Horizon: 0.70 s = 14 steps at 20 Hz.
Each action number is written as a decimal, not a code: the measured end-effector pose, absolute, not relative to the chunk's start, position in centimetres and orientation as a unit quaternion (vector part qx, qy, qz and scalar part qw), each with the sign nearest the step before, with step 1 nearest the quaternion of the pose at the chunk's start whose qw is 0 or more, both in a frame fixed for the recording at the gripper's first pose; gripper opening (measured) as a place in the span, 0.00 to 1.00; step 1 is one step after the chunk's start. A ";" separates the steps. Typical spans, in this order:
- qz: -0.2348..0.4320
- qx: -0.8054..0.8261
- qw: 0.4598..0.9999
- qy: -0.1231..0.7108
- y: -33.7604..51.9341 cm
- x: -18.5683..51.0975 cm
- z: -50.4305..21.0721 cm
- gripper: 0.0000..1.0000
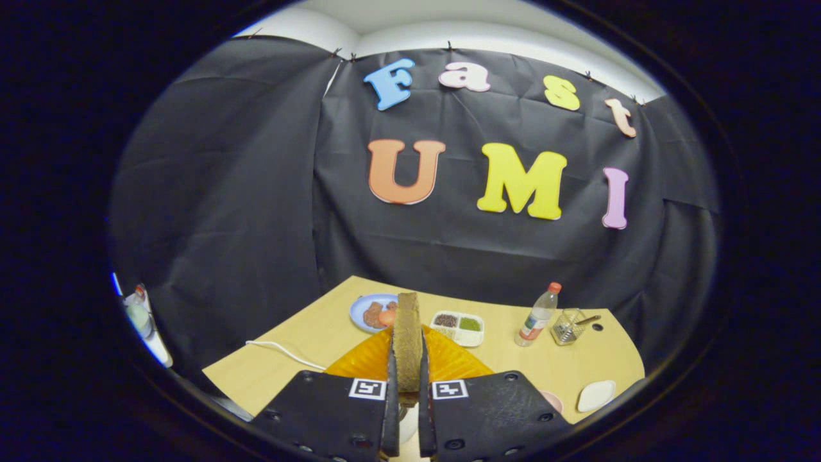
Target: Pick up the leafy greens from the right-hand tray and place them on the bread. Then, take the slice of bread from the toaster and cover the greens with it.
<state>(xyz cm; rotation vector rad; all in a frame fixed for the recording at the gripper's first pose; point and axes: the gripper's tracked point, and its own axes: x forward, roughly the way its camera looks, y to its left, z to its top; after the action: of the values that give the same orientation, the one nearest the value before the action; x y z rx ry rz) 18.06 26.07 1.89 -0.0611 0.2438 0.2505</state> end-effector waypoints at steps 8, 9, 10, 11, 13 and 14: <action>0.082 0.000 0.986 0.145 17.8 18.6 -2.4 0.11; 0.073 0.005 0.985 0.157 16.6 19.0 -3.9 0.11; 0.068 0.011 0.983 0.168 15.6 19.2 -5.1 0.11; 0.070 0.022 0.980 0.184 15.0 19.3 -6.7 0.11; 0.074 0.042 0.974 0.209 13.8 19.4 -9.4 0.11; 0.074 0.050 0.972 0.217 13.3 19.5 -10.3 0.11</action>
<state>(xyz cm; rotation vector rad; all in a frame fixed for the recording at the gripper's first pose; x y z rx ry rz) 19.53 13.26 -10.31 0.1004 0.4391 0.1495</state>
